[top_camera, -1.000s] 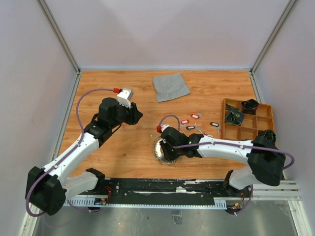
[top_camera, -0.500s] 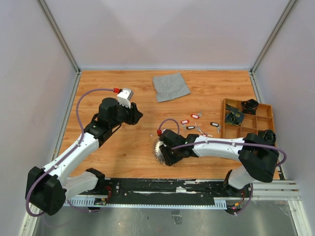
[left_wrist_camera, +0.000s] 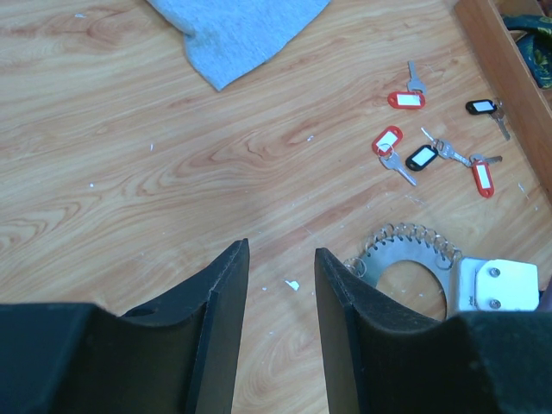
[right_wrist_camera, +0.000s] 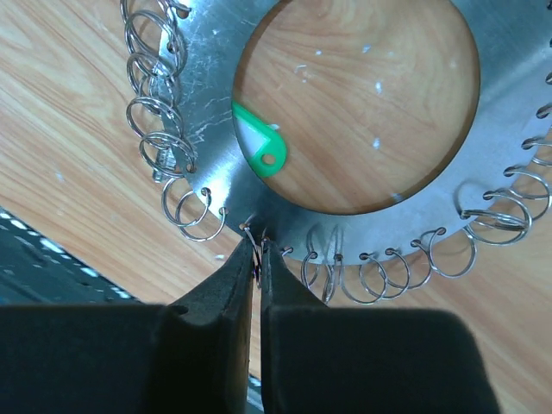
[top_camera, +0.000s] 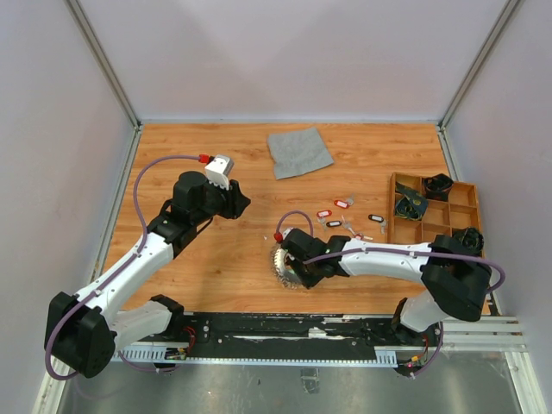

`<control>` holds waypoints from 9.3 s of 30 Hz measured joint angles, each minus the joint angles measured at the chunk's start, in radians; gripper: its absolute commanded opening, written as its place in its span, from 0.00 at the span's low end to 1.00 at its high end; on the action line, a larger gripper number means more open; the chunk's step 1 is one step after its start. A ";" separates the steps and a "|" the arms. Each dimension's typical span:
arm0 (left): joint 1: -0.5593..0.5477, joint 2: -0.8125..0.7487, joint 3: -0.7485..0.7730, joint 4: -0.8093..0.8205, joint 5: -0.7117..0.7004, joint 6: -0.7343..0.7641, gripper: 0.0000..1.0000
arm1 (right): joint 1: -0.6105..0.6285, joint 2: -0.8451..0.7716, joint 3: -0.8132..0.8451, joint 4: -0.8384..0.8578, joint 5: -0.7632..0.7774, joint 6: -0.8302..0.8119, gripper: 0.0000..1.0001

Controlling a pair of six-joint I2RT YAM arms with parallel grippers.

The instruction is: Put the keys on the keyring

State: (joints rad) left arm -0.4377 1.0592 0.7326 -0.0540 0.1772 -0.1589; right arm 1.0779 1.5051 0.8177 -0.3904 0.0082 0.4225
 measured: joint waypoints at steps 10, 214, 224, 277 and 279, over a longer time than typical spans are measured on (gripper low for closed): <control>0.000 0.000 0.000 0.000 0.000 0.000 0.42 | 0.000 -0.036 -0.048 0.080 0.018 -0.330 0.01; -0.234 -0.299 0.245 0.143 0.423 0.012 0.51 | -0.163 -0.743 -0.027 0.837 -0.346 -0.247 0.01; -0.332 -0.255 0.245 0.156 0.362 0.038 0.40 | -0.156 -0.725 -0.027 0.859 -0.381 -0.238 0.01; -0.428 -0.190 0.251 0.047 0.307 0.142 0.01 | -0.123 -0.789 0.126 0.548 -0.383 -0.370 0.33; -0.428 -0.190 0.258 0.028 0.308 0.157 0.01 | -0.122 -0.798 0.178 0.457 -0.378 -0.402 0.33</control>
State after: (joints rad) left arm -0.8658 0.8692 0.9905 -0.0257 0.4854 -0.0017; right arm 0.9554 0.7071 0.9958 0.0662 -0.3702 0.0200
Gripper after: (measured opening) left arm 0.017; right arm 0.330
